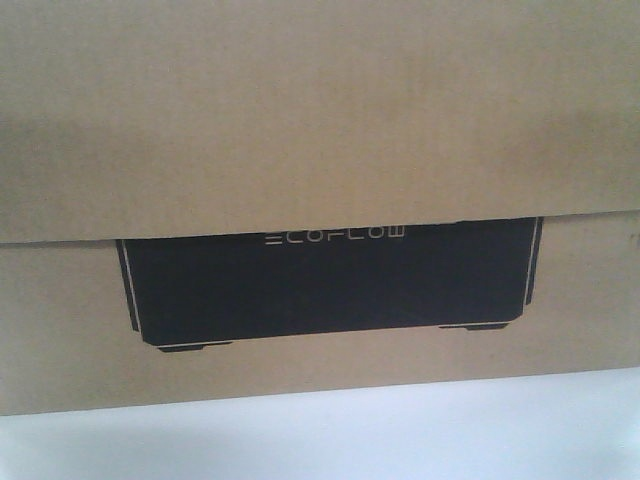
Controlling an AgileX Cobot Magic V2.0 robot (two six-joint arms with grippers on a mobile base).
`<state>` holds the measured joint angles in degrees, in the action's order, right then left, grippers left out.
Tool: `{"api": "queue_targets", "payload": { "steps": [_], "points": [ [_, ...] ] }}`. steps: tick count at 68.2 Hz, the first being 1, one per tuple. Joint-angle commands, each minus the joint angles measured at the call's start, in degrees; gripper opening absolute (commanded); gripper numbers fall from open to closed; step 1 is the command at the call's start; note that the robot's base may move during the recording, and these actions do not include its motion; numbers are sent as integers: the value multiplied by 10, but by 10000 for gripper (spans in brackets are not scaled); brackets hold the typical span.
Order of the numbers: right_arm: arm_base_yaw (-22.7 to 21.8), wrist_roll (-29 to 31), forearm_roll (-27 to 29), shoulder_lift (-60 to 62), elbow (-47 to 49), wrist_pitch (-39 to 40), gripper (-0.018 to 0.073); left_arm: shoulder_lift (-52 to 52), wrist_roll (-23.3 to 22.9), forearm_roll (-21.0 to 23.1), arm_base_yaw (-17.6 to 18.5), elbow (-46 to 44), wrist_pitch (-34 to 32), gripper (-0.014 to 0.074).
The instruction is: Grab box from left shelf to table start
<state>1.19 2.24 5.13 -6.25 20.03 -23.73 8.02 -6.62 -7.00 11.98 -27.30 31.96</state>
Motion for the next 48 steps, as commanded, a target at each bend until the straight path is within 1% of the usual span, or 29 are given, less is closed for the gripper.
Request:
{"api": "queue_targets", "payload": {
  "steps": [1, 24, 32, 38, 41, 48],
  "points": [
    [-1, 4, -5, -7, 16, 51, 53, 6, 2, -3, 4, -14, -52, -99],
    [-1, 4, -5, -7, 16, 51, 53, 5, 2, -1, 2, -10, -52, -99],
    [-1, 4, -5, -7, 16, 51, 53, -7, 9, 34, -14, 0, -52, -99],
    [-1, 4, -5, -7, 16, 51, 52, -22, 39, 70, -35, 27, -73, -99],
    [-1, 4, -5, -7, 16, 51, 52, -31, 48, 79, -44, 49, -88, -99],
    [-1, 4, -5, -7, 16, 51, 52, -58, 48, 88, -59, 111, -151, -99]
  ]
}}
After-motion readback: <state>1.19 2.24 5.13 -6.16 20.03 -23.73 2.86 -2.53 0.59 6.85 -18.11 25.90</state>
